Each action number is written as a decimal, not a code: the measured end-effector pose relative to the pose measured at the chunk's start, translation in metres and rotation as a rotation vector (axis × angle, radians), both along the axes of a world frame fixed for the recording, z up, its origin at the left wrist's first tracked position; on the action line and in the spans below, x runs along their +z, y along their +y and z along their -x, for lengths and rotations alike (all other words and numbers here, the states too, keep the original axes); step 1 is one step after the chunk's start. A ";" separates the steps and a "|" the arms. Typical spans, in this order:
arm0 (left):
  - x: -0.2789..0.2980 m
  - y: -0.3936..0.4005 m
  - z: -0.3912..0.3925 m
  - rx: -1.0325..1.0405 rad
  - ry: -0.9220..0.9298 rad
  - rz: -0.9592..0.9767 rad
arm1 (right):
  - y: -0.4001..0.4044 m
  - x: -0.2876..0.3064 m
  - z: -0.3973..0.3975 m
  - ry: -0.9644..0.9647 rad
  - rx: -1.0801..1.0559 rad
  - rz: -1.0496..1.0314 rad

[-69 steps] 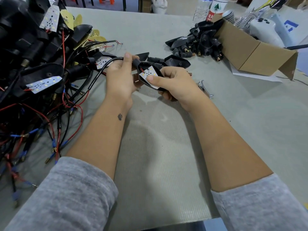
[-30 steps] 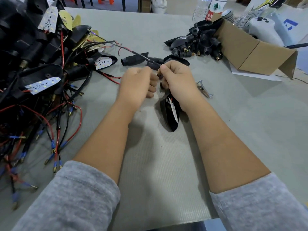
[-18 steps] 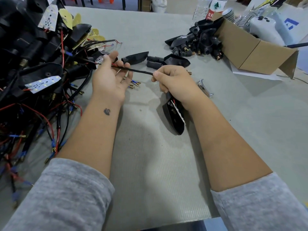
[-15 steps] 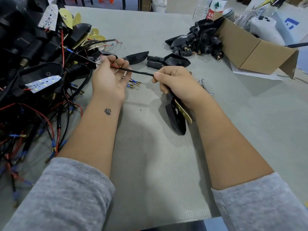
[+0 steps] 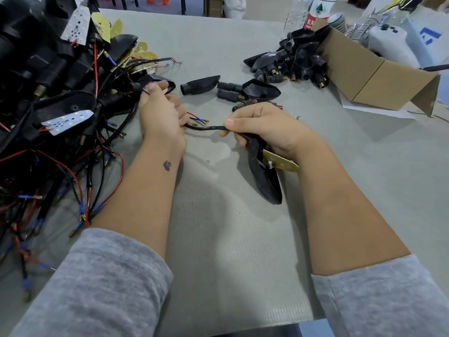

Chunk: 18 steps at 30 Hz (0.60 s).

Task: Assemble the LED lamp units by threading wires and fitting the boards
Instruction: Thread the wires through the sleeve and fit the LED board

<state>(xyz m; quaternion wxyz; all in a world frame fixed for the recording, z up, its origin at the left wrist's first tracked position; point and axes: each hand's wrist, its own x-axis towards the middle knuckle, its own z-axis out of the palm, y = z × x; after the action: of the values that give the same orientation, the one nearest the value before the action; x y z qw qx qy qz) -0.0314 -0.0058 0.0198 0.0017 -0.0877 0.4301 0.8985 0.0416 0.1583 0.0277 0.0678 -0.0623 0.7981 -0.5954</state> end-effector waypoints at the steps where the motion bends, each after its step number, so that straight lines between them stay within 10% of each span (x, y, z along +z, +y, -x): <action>1: 0.000 0.001 0.000 -0.001 0.000 0.054 | 0.001 0.001 -0.001 -0.038 0.042 0.017; 7: -0.007 0.008 0.000 -0.164 0.150 0.518 | -0.002 0.005 -0.004 -0.107 0.199 -0.077; 18: -0.016 0.019 -0.016 -0.282 0.541 0.944 | -0.007 -0.004 0.014 0.016 -0.461 0.434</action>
<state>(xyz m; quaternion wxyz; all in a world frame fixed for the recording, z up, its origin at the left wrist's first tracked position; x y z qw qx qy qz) -0.0151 0.0134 0.0041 -0.0281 0.2129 0.7783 0.5901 0.0277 0.1516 0.0240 -0.0903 0.1027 0.6462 -0.7509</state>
